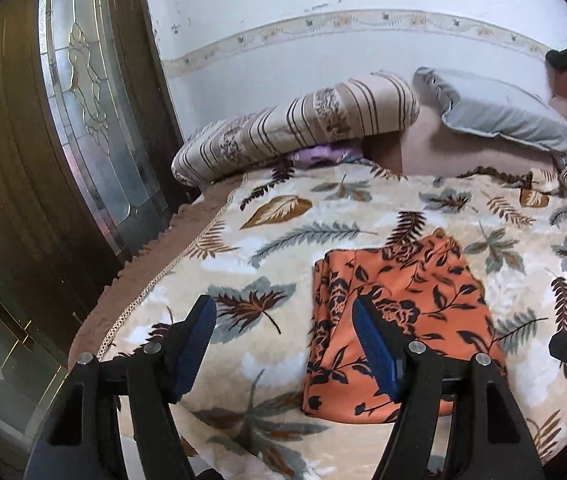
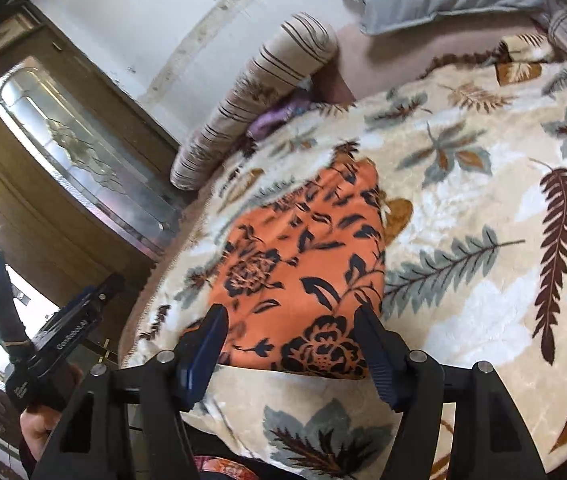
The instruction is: Fold small clothes
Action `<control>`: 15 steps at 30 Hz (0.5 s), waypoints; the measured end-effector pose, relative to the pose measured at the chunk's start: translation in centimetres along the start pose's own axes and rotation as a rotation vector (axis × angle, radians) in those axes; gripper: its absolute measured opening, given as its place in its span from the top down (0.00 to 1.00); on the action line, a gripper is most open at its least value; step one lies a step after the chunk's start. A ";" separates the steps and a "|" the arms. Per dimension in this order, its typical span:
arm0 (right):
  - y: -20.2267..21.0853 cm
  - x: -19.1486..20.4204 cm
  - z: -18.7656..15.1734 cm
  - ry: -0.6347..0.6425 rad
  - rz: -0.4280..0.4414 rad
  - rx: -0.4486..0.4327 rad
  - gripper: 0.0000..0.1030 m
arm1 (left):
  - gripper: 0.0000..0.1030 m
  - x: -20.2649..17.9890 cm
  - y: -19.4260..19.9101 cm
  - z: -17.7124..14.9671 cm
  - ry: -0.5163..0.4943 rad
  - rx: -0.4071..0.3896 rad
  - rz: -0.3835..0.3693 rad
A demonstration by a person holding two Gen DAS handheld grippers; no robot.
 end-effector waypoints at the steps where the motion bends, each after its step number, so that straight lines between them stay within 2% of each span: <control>1: 0.4 0.3 0.1 0.008 0.005 -0.010 0.33 | 0.31 -0.1 0.3 0.2 0.000 -0.004 -0.004; 15: 1.9 2.1 0.3 0.062 0.024 -0.056 0.33 | 0.30 -1.0 1.1 0.6 -0.007 -0.015 -0.024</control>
Point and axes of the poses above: each gripper's, at about its wrist camera, not at the fingertips, and y roughly against the way its jaws point, x to its left, z to its top, the point moved 5 cm from there along -y, roughly the way its jaws point, and after that the axes turned 3 degrees about -y, right-handed, at the moved point
